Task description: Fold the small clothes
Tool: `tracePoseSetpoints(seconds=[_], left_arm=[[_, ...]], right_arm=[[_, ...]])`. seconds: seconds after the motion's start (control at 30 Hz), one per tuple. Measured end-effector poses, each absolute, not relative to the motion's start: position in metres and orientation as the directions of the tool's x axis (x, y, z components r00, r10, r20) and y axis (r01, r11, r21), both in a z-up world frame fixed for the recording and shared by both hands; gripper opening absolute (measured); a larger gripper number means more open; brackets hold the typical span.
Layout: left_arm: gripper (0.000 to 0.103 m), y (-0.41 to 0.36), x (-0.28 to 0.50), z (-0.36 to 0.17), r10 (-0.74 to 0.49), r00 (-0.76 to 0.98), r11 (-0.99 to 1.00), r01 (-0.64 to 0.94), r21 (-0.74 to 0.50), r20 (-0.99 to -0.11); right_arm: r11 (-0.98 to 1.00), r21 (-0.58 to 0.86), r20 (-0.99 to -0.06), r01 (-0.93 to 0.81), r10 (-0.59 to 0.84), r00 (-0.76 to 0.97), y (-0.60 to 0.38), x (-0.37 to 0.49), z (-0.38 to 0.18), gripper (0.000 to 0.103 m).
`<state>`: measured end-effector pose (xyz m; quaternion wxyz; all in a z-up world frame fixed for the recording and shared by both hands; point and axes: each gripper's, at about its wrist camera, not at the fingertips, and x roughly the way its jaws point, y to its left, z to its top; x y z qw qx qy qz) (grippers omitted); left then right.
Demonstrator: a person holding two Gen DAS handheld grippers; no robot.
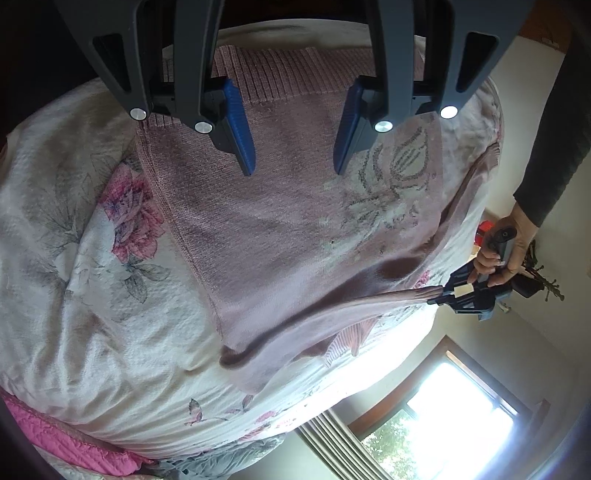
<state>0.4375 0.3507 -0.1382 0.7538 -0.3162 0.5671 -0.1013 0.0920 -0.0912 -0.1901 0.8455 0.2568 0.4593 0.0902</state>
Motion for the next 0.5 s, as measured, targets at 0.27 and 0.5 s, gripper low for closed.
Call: tracePoseSetpoints(seconds=[0.27,0.5], left_arm=[[0.005,0.372,0.432,-0.171,-0.491,0.299,0.785,-0.254,-0.565,-0.818],[0.008,0.383,0.433,-0.194,-0.448,0.276,0.804,-0.293,-0.518,-0.851]], right_arm=[[0.855,0.513,-0.741,0.074,0.398,0.541,-0.080,0.098,-0.195,0.045],[0.858,0.509,-0.747,0.074,0.397,0.532,-0.075,0.101,-0.198,0.045]])
